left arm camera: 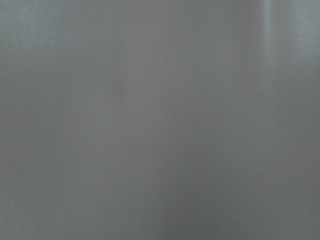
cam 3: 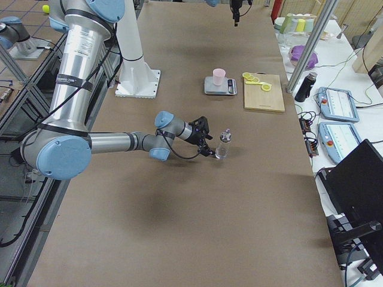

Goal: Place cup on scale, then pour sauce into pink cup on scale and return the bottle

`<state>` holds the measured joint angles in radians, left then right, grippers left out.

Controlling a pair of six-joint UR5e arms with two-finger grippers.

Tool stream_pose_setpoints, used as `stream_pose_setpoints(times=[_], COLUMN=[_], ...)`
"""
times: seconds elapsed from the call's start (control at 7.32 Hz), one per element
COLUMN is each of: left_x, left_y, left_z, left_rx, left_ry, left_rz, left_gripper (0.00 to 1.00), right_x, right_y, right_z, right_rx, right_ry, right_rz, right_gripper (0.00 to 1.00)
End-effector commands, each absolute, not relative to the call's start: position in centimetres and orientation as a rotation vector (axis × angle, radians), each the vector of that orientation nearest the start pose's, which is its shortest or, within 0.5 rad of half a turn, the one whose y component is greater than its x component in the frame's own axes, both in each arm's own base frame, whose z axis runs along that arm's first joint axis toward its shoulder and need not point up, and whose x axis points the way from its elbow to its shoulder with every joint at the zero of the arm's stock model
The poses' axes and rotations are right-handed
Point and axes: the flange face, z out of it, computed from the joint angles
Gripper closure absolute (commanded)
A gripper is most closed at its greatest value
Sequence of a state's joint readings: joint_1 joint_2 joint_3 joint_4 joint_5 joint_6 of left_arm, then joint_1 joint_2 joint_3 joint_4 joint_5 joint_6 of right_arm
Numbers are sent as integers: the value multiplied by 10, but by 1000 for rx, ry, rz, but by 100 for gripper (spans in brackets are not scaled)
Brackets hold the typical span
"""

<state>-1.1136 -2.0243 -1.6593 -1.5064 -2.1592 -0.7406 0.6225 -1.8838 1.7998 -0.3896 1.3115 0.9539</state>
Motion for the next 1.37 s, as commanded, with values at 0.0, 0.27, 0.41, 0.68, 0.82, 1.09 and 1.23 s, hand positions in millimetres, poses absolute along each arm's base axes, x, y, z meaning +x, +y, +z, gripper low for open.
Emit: stream_pose_setpoints(times=[0.0,0.27,0.41,0.68,0.82,1.09,1.23], left_x=[215,215,215,190,173,113,71], left_y=[-617,-617,-617,-616,-610,-638,-647], left_z=[371,370,367,385,418,465,477], left_rx=[63,65,73,89,111,108,148], left_ry=[735,735,739,729,677,598,582], left_rz=[-122,-122,-119,-139,-84,-127,-51], left_gripper=[1,1,1,1,1,1,1], right_x=[-194,-132,-97,-43,-40,-15,17], right_y=[-351,-391,-420,-488,-510,-535,-537], right_z=[512,477,465,423,406,432,467], right_rx=[721,614,529,318,204,107,105], right_ry=[-805,-817,-840,-808,-745,-679,-665], right_rz=[110,14,5,-9,15,-14,-84], right_gripper=[0,0,0,0,0,0,0])
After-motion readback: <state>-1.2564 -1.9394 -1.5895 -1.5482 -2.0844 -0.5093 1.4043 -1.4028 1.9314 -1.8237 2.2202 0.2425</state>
